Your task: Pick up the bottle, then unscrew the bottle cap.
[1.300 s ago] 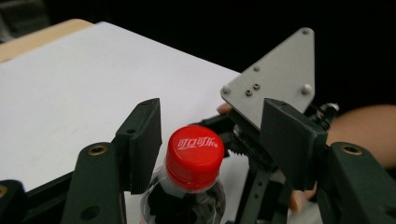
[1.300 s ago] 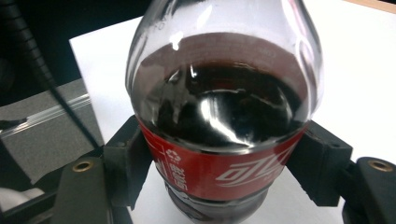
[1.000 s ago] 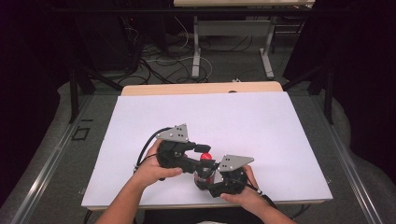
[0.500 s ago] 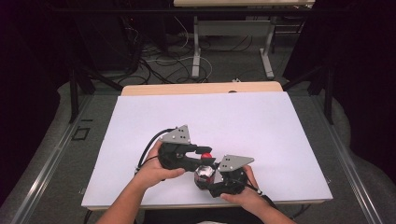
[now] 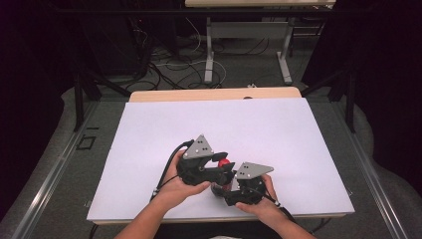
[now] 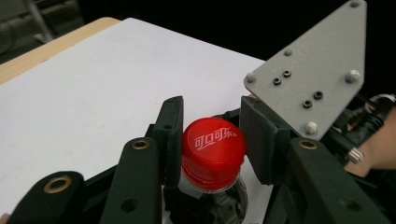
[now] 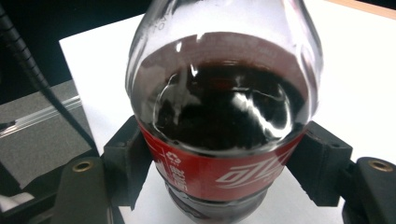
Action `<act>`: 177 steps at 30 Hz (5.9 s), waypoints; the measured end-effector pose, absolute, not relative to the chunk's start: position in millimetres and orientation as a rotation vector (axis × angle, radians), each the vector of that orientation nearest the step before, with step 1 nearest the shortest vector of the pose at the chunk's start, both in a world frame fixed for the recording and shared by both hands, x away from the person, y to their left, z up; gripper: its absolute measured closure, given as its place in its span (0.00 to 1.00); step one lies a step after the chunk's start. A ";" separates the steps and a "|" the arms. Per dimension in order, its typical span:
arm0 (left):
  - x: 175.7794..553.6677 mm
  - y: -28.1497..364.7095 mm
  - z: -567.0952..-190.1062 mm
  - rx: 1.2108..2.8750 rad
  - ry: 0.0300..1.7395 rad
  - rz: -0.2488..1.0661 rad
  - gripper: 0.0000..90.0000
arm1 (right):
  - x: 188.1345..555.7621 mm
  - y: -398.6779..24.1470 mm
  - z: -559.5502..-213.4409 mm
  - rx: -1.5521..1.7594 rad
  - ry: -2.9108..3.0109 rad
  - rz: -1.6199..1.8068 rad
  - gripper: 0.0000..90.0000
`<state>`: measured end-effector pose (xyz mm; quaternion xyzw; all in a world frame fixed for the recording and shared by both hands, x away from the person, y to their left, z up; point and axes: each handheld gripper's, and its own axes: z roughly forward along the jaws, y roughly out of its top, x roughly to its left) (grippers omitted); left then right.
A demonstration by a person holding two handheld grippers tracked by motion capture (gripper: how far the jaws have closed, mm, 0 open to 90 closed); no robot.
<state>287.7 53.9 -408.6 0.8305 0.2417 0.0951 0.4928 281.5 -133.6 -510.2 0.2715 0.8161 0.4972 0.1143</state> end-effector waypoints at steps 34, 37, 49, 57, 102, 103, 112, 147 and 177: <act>291.8 65.7 -397.4 1.942 0.559 0.096 0.43 | 282.8 -134.2 -510.0 0.817 2.385 1.465 0.32; 299.0 71.0 -397.8 1.972 0.448 0.003 0.42 | 281.8 -132.5 -509.3 0.789 2.400 1.484 0.32; 316.6 81.5 -412.3 2.033 0.353 -0.109 0.51 | 278.8 -128.2 -509.8 0.693 2.446 1.503 0.32; 315.3 82.1 -412.2 2.029 0.314 -0.130 0.67 | 274.3 -124.3 -509.5 0.652 2.466 1.511 0.32; 280.7 28.9 -416.1 1.853 0.854 0.387 0.69 | 287.6 -137.8 -510.2 0.887 2.330 1.424 0.32; 280.9 29.1 -415.9 1.858 0.843 0.377 0.68 | 287.6 -138.2 -510.0 0.873 2.333 1.429 0.32; 284.6 50.5 -401.4 1.848 0.724 0.279 0.47 | 283.8 -135.6 -508.4 0.820 2.368 1.458 0.32; 303.6 81.3 -406.9 2.041 0.342 -0.003 0.69 | 275.9 -125.4 -507.5 0.673 2.458 1.510 0.32; 273.7 36.6 -411.6 1.863 0.819 0.375 0.65 | 285.0 -137.4 -507.0 0.837 2.347 1.454 0.32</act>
